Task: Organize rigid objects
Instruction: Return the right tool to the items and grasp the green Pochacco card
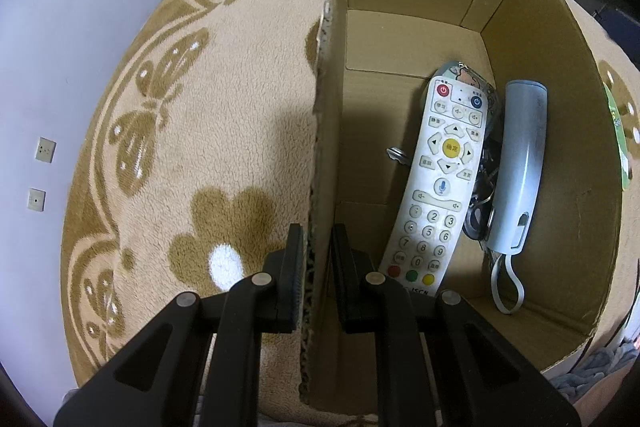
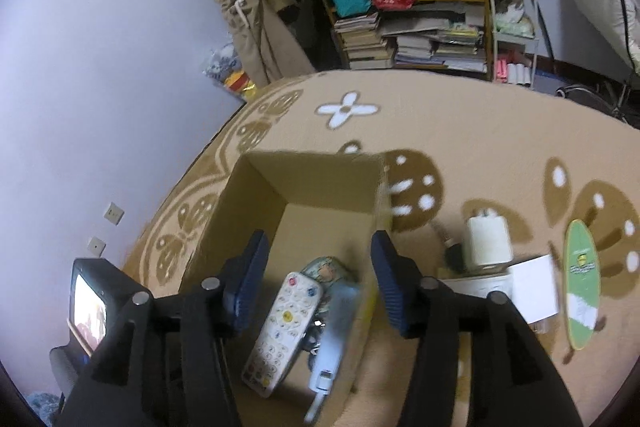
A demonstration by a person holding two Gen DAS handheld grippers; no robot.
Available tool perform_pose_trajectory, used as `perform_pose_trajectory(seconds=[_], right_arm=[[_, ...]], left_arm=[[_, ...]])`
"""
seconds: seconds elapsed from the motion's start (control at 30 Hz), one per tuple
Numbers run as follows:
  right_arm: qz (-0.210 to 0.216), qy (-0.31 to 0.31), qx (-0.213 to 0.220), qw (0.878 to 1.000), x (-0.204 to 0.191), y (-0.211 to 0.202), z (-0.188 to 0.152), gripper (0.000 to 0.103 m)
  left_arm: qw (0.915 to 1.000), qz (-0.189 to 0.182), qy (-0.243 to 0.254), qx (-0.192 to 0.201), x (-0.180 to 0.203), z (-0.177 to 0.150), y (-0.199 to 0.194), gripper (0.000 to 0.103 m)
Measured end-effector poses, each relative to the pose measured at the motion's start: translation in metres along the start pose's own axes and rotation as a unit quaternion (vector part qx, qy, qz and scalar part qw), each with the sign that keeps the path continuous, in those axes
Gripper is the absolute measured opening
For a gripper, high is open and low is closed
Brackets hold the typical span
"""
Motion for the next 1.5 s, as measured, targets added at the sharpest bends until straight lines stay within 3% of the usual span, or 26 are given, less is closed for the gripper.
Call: perform_pose_trajectory(seconds=[0.13, 0.2, 0.4, 0.97, 1.1, 1.37, 1.5], right_arm=[[-0.034, -0.005, 0.008, 0.999, 0.019, -0.010, 0.009, 0.075], [-0.055, -0.007, 0.003, 0.998, 0.030, -0.014, 0.013, 0.089], [-0.095, -0.011, 0.004, 0.995, 0.068, -0.023, 0.019, 0.101], [-0.151, -0.011, -0.059, 0.987, 0.157, -0.004, 0.006, 0.101], [-0.160, 0.012, -0.042, 0.986, 0.180, -0.004, -0.003, 0.101], [-0.160, 0.057, -0.051, 0.984, 0.218, 0.009, -0.022, 0.101], [-0.167, 0.071, -0.069, 0.981, 0.233, 0.018, -0.033, 0.093]], left_arm=[[1.0000, 0.000, 0.000, 0.000, 0.000, 0.000, 0.000, 0.014], [1.0000, 0.000, 0.001, 0.000, 0.000, 0.000, 0.000, 0.014], [1.0000, 0.001, 0.001, -0.001, 0.000, 0.001, 0.000, 0.014], [1.0000, 0.002, 0.004, -0.002, -0.001, 0.002, 0.000, 0.014], [1.0000, 0.003, 0.004, -0.002, 0.000, 0.002, 0.000, 0.014], [1.0000, 0.004, 0.005, -0.004, 0.001, 0.002, 0.000, 0.014], [1.0000, 0.004, 0.005, -0.004, 0.001, 0.002, 0.000, 0.014]])
Point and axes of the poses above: each gripper's, at about its wrist camera, not at the fingertips, and y roughly the way its jaws point, x to its right, z to its top, the point moved 3 cm from there along y, roughly the way its jaws point, and after that the axes turned 4 degrees about -z, right-handed, at the moved point
